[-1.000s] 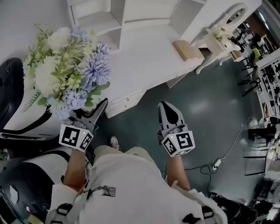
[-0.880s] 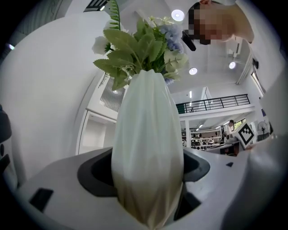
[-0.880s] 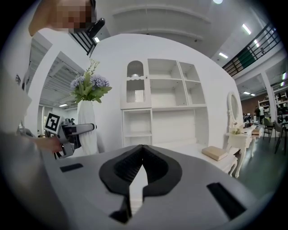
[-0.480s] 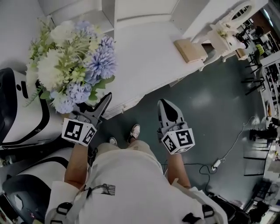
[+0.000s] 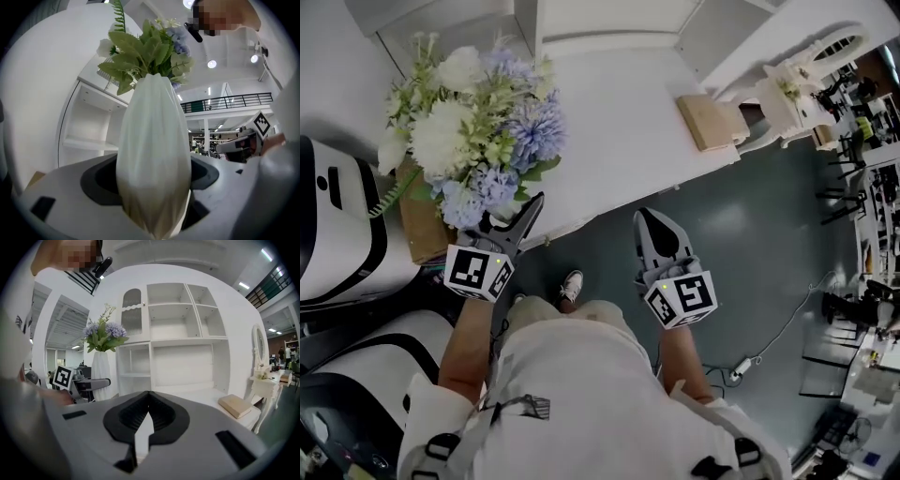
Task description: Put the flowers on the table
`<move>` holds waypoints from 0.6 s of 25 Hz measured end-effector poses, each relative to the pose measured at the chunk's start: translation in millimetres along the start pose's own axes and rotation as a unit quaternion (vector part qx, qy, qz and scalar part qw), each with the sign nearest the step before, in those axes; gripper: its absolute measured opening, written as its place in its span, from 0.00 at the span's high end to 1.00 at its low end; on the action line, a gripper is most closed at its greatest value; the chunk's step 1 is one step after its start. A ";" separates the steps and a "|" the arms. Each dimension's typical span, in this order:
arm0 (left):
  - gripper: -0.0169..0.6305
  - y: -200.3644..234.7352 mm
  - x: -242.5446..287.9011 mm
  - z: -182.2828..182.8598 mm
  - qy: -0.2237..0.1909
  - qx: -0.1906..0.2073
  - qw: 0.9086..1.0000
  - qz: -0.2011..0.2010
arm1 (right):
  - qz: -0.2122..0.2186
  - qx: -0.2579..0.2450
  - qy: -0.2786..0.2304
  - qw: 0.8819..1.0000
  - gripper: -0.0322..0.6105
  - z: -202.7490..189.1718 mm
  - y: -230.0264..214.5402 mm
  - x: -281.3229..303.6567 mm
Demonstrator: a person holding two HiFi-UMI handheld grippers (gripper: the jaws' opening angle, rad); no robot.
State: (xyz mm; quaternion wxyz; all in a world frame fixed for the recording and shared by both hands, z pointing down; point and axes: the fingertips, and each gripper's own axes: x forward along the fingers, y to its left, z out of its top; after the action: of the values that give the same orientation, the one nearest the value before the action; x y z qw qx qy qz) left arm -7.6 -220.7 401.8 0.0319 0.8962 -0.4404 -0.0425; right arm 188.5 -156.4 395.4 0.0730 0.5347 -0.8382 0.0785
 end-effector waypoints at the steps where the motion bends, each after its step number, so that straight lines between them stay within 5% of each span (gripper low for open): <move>1: 0.37 1.2 -1.2 0.8 0.002 0.001 1.000 0.003 | 0.002 -0.001 0.005 1.000 0.94 2.7 3.3 -2.1; 15: 0.37 29.7 -8.6 -32.2 0.027 0.020 0.999 0.018 | 0.030 -0.021 0.041 0.999 0.94 0.6 53.3 4.2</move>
State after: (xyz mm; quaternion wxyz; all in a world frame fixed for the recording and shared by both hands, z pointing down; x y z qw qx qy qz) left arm -32.8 -231.5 437.0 0.0267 0.8893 -0.4564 -0.0089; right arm 138.3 -138.1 392.8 0.1159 0.5045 -0.8514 0.0850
